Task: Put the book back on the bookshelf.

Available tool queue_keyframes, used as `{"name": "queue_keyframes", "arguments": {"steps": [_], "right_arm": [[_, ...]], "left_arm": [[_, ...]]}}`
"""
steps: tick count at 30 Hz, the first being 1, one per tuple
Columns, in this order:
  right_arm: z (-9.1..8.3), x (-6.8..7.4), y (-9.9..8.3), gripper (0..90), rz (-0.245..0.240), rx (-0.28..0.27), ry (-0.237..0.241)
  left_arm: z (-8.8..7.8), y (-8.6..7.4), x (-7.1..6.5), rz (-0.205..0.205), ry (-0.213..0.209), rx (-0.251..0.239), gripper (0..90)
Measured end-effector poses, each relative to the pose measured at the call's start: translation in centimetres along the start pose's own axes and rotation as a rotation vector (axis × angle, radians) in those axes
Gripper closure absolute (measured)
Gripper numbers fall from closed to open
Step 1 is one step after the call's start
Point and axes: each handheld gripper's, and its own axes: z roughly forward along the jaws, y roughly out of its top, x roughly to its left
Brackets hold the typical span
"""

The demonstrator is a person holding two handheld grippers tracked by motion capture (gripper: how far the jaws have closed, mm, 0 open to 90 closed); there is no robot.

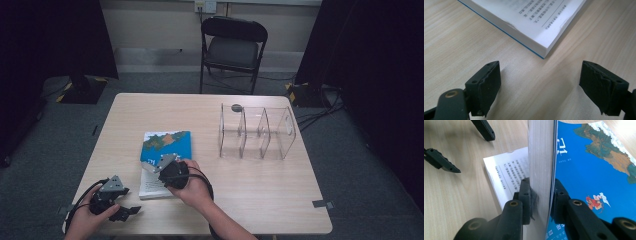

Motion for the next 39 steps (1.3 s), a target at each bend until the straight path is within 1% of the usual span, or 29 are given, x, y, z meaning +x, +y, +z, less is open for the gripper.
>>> {"name": "queue_keyframes", "arguments": {"steps": [1, 2, 3, 4, 7, 9, 10, 14, 15, 17, 18, 19, 23, 25, 26, 27, 28, 31, 32, 33, 34, 35, 37, 39], "right_arm": [[0.0, 0.0, 0.0, 74.9, 0.0, 0.0, 0.0], [-0.2, -0.1, 0.2, 75.1, -0.001, 0.003, -0.002], [-0.2, -0.1, 0.3, 75.2, 0.004, 0.005, -0.001], [-0.2, -0.2, 0.3, 75.2, 0.004, 0.009, -0.002], [-0.3, -0.3, 0.5, 75.3, -0.002, 0.01, -0.001], [-0.4, -0.4, 0.6, 75.4, -0.001, 0.011, 0.001], [-0.5, -0.5, 0.8, 75.6, 0.007, 0.018, -0.004], [-0.9, -0.7, 1.1, 76.2, 0.008, 0.021, -0.006], [-1.0, -0.8, 1.1, 76.3, 0.009, 0.018, -0.007], [-1.2, -0.9, 1.2, 76.5, 0.021, 0.019, -0.011], [-1.2, -0.9, 1.2, 76.5, 0.015, 0.02, -0.013], [-1.3, -0.9, 1.3, 76.5, 0.012, 0.023, -0.015], [-1.3, -0.9, 1.3, 76.6, 0.017, 0.022, -0.012], [-1.4, -1.0, 1.4, 76.7, 0.014, 0.026, -0.015], [-1.5, -1.1, 1.5, 76.7, 0.018, 0.022, -0.014], [-1.5, -1.1, 1.5, 76.7, 0.018, 0.022, -0.014], [-1.7, -1.2, 1.7, 76.7, 0.023, 0.026, -0.015], [-1.9, -1.4, 1.9, 76.7, 0.016, 0.03, -0.014], [-2.0, -1.6, 2.0, 76.8, 0.026, 0.029, -0.013], [-2.0, -1.6, 2.0, 76.8, 0.026, 0.029, -0.013], [-2.0, -1.6, 2.1, 76.8, 0.024, 0.031, -0.013], [-2.1, -1.6, 2.2, 76.8, 0.027, 0.03, -0.015], [-2.2, -1.6, 2.2, 76.8, 0.027, 0.035, -0.017], [-2.2, -1.7, 2.3, 76.9, 0.039, 0.035, -0.017]], "left_arm": [[0.0, 0.0, 0.0, 0.0, 0.0, 0.0, 17.1], [0.0, -0.1, 0.0, -0.018, 0.0, -0.008, 17.4], [0.0, -0.1, 0.0, -0.018, 0.0, -0.008, 17.6], [-0.1, -0.1, 0.2, 0.001, 0.001, 0.005, 17.6], [-0.1, -0.2, 0.1, -0.005, 0.001, 0.009, 17.6], [-0.1, -0.2, 0.1, -0.006, -0.005, 0.007, 17.6], [-0.1, -0.2, 0.1, -0.005, -0.005, 0.009, 17.6], [-0.1, -0.2, 0.0, -0.004, -0.003, 0.009, 17.6], [0.0, -0.2, 0.0, -0.003, -0.01, 0.005, 17.5], [0.1, -0.2, -0.1, 0.004, -0.011, 0.002, 16.9], [0.1, -0.1, -0.2, 0.006, -0.017, -0.002, 16.8], [0.2, -0.1, -0.2, 0.007, -0.011, 0.0, 16.8], [0.3, -0.1, -0.4, 0.003, -0.014, -0.011, 16.0], [0.4, 0.0, -0.5, 0.007, -0.015, -0.014, 15.9], [0.5, 0.0, -0.5, 0.02, -0.015, -0.023, 15.8], [0.5, 0.0, -0.5, 0.02, -0.015, -0.023, 15.7], [0.7, 0.0, -0.6, 0.01, -0.015, -0.029, 15.7], [0.8, 0.1, -0.6, 0.01, -0.014, -0.033, 15.6], [0.9, 0.2, -0.7, 0.008, -0.012, -0.038, 15.6], [0.9, 0.2, -0.7, 0.008, -0.012, -0.038, 15.5], [1.0, 0.2, -0.9, -0.011, -0.014, -0.047, 15.5], [1.0, 0.3, -0.8, 0.01, -0.008, -0.044, 15.5], [1.1, 0.3, -0.8, 0.007, -0.006, -0.045, 15.4], [1.2, 0.4, -1.0, -0.001, -0.006, -0.051, 15.3]]}}
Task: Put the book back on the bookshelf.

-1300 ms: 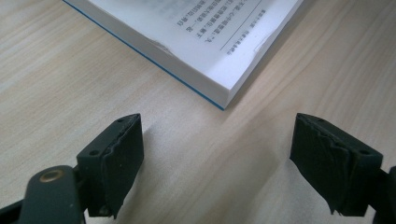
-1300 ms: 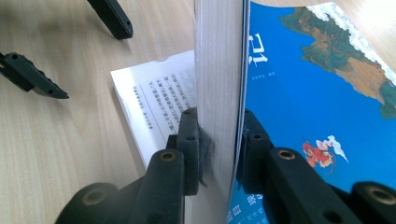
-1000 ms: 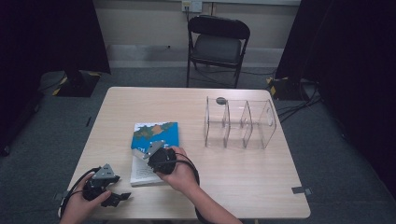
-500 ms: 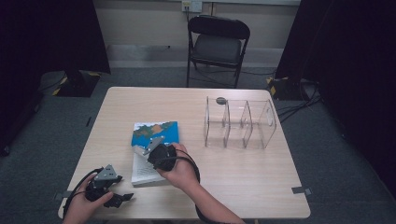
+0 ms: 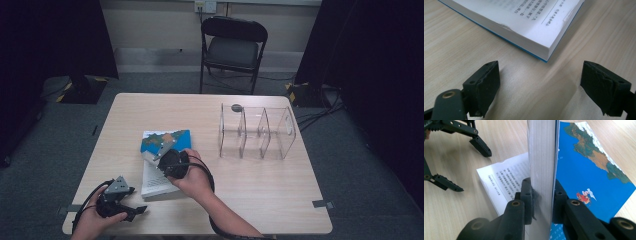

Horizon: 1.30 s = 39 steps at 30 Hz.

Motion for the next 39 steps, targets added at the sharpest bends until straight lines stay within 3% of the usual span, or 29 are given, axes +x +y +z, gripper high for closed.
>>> {"name": "queue_keyframes", "arguments": {"steps": [10, 11, 13, 14, 16, 17, 30, 39], "right_arm": [[-0.3, -0.1, 0.5, 77.0, 0.007, 0.014, -0.007], [-0.3, -0.2, 0.6, 76.9, 0.009, 0.018, -0.005], [-0.4, -0.2, 0.6, 77.0, 0.011, 0.013, -0.006], [-0.4, -0.2, 0.6, 77.0, 0.013, 0.011, -0.006], [-0.4, -0.2, 0.7, 77.0, 0.014, 0.011, -0.012], [-0.4, -0.1, 0.7, 77.0, 0.012, 0.014, -0.01], [-0.5, -0.3, 0.9, 77.0, 0.016, 0.004, -0.013], [-0.5, -0.1, 0.9, 77.0, 0.029, 0.001, -0.016]], "left_arm": [[0.8, 0.4, -0.4, 0.004, 0.027, -0.024, 13.9], [0.8, 0.5, -0.5, 0.024, 0.043, -0.015, 13.9], [1.2, 0.8, -0.6, 0.022, 0.057, -0.018, 13.8], [1.4, 0.8, -0.9, 0.001, 0.058, -0.032, 13.5], [1.7, 1.1, -0.9, 0.035, 0.09, -0.029, 13.3], [1.9, 1.1, -1.0, 0.009, 0.073, -0.04, 13.3], [2.4, 1.6, -0.5, 0.002, 0.125, -0.066, 14.6], [3.3, 1.8, -0.9, -0.023, 0.145, -0.088, 6.1]]}}
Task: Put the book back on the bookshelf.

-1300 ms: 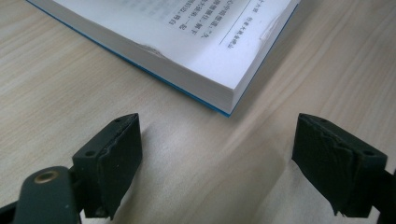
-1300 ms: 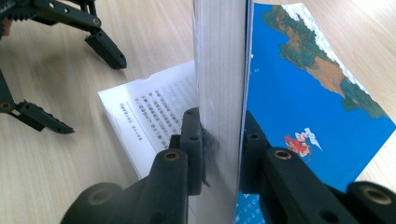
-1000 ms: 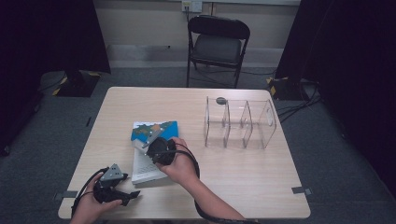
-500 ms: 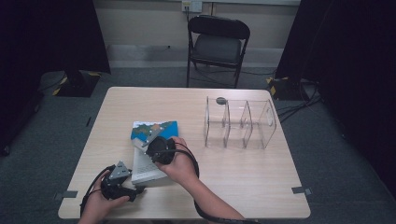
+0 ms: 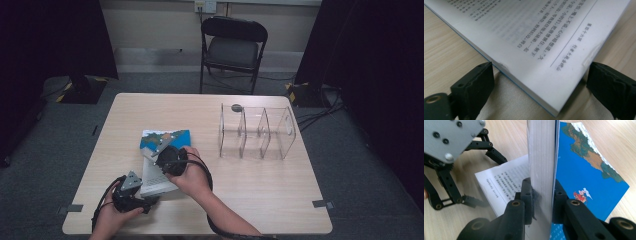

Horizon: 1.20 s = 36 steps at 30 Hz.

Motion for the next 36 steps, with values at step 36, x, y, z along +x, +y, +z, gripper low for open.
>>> {"name": "queue_keyframes", "arguments": {"steps": [36], "right_arm": [[-0.7, 0.0, -1.6, 77.0, -0.016, -0.006, 0.022]], "left_arm": [[-1.4, -0.9, 3.0, -0.12, 0.086, -0.004, 19.3]]}}
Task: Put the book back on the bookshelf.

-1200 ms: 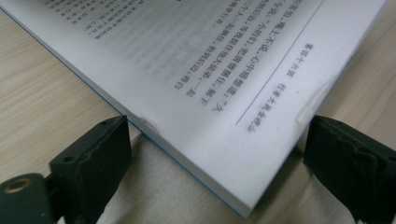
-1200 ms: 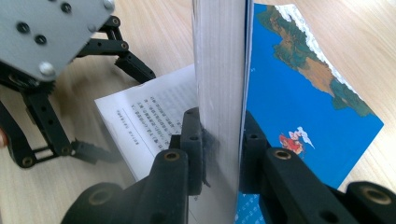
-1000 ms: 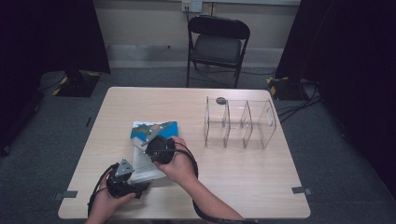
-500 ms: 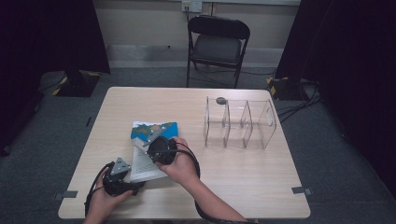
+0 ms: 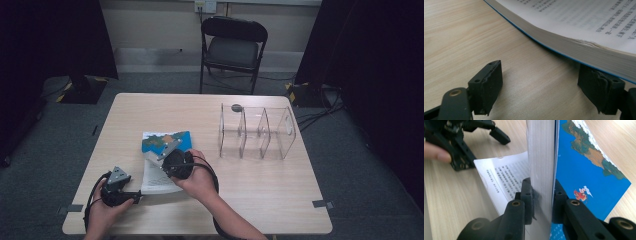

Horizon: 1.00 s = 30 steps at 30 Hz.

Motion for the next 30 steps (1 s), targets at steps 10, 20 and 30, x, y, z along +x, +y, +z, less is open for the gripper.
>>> {"name": "queue_keyframes", "arguments": {"steps": [10, 20, 30], "right_arm": [[1.5, 1.4, -0.8, 76.5, -0.017, 0.012, 0.004], [2.9, 2.4, -1.9, 74.2, -0.05, 0.054, 0.017], [3.6, 2.5, -2.5, 63.8, -0.032, 0.05, 0.082]], "left_arm": [[0.5, 0.2, -0.4, 0.032, -0.057, -0.026, 19.4], [0.8, 0.4, -1.1, 0.07, -0.035, -0.014, 18.2], [0.8, 0.3, -1.1, 0.071, -0.035, -0.016, 18.1]]}}
